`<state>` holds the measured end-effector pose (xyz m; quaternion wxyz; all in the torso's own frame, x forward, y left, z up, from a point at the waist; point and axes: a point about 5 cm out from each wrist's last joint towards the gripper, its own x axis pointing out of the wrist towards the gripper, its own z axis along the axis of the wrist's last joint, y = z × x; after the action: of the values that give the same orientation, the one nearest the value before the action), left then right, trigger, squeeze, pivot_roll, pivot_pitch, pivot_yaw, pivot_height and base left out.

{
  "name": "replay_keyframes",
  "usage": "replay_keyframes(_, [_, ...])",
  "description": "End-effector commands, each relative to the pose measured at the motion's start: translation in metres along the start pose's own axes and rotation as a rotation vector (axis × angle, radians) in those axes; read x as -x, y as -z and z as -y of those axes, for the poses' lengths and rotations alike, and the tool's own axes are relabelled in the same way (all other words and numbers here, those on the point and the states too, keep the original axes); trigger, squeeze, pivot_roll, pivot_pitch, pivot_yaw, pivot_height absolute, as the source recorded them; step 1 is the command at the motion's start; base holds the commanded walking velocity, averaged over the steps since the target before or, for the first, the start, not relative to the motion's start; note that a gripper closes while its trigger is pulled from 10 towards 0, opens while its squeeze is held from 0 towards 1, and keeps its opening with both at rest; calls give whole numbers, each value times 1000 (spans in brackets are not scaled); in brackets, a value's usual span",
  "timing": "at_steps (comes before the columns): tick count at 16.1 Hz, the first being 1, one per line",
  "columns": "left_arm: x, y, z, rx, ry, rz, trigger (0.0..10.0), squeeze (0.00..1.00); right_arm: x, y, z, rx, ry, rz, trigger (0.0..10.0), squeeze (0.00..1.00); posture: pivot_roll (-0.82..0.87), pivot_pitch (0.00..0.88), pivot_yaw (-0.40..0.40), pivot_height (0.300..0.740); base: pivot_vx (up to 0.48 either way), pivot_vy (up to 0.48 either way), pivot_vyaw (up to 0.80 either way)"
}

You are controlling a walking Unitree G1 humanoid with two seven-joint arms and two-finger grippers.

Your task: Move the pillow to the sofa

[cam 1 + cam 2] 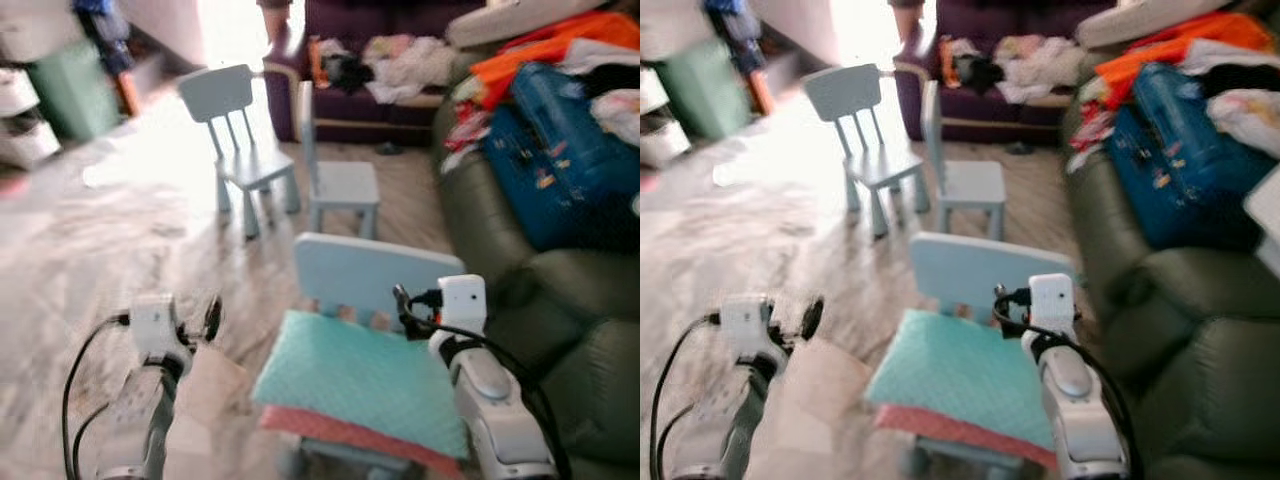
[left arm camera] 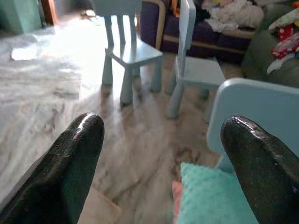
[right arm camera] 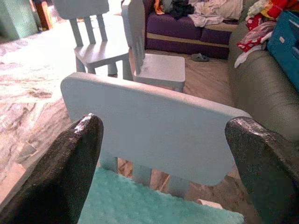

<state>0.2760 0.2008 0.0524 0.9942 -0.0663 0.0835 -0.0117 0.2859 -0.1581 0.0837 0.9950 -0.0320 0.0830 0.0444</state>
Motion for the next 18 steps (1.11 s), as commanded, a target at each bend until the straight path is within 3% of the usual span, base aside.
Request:
replay_keyframes(1, [3, 6, 1, -12, -4, -30, 10000, 0, 1, -1, 4, -8, 13, 1, 10000, 0, -63, 40, 23, 740, 0, 0, 0])
replay_keyframes(12, [3, 12, 4, 4, -5, -67, 10000, 0, 2, 1, 4, -30, 18, -6, 10000, 0, -62, 43, 24, 740, 0, 0, 0])
replay_keyframes(16, [3, 13, 5, 11, -6, -68, 10000, 0, 1, 0, 4, -35, 19, -6, 10000, 0, -62, 44, 22, 740, 0, 0, -734])
replay_keyframes(18, [2, 13, 5, 13, -5, -70, 10000, 0, 1, 0, 4, -27, 17, -4, 10000, 0, -62, 44, 19, 740, 0, 0, 0])
